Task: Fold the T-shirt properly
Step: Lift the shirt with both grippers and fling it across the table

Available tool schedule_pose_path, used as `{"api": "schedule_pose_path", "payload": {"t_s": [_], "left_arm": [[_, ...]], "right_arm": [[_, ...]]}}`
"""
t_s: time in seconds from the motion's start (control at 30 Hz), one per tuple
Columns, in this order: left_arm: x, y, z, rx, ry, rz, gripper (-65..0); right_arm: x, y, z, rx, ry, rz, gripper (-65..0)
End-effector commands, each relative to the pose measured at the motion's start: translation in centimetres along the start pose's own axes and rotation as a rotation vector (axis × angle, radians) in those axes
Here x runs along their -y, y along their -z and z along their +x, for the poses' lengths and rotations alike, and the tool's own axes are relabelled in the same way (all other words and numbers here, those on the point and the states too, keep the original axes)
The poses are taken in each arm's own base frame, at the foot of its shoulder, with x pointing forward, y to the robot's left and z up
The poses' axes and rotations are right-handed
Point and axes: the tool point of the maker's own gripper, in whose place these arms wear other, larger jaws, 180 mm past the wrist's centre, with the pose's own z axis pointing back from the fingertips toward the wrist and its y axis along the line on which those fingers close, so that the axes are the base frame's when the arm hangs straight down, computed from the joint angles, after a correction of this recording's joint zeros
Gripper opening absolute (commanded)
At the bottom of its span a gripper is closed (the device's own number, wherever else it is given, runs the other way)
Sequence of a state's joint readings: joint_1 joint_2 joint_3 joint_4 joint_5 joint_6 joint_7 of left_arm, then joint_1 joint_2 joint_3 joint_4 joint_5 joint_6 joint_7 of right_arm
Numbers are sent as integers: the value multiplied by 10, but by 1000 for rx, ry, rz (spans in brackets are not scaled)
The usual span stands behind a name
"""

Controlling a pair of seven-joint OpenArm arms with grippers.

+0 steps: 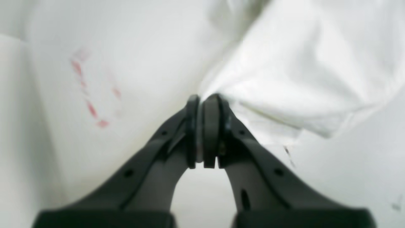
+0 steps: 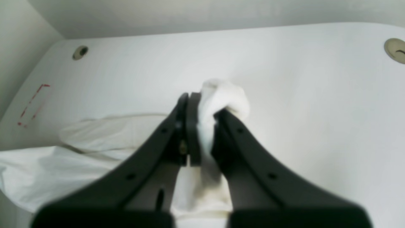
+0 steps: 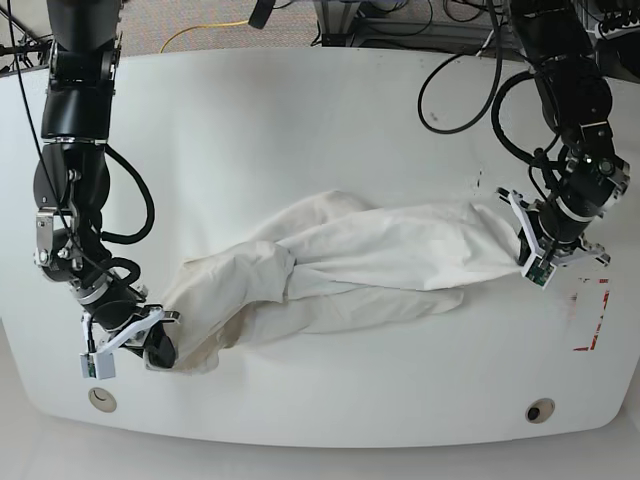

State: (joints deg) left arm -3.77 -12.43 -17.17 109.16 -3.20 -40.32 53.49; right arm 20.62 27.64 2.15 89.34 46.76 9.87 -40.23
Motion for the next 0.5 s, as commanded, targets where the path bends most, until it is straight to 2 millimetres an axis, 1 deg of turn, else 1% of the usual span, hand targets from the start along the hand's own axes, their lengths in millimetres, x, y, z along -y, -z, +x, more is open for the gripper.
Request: {"api": "schedule_pose_path", "payload": {"t_s": [0.0, 0.17, 0.23, 0.3, 0.33, 0.43, 0.47], "left_arm": [[-27, -6, 21, 35, 23, 81, -650], [-69, -15, 48, 35, 24, 189, -650], [-91, -24, 64, 70, 3, 247, -650], [-103, -29, 78, 100, -2, 276, -650], [-111, -33, 88, 120, -3, 295, -650], [-131, -44, 109, 152, -16, 343, -650], [-140, -50, 117, 161, -22, 365, -650]], "right_arm": [[4, -1, 44, 93, -25, -4, -650], [2, 0, 77, 149, -46, 1, -650], [-2, -1, 94, 181, -59, 7, -650], [-5, -2, 106, 196, -69, 12, -650], [-7, -3, 116, 204, -82, 11, -650], [-4, -3, 137, 211, -114, -17, -650], [-3, -3, 148, 222, -125, -26, -650]]}}
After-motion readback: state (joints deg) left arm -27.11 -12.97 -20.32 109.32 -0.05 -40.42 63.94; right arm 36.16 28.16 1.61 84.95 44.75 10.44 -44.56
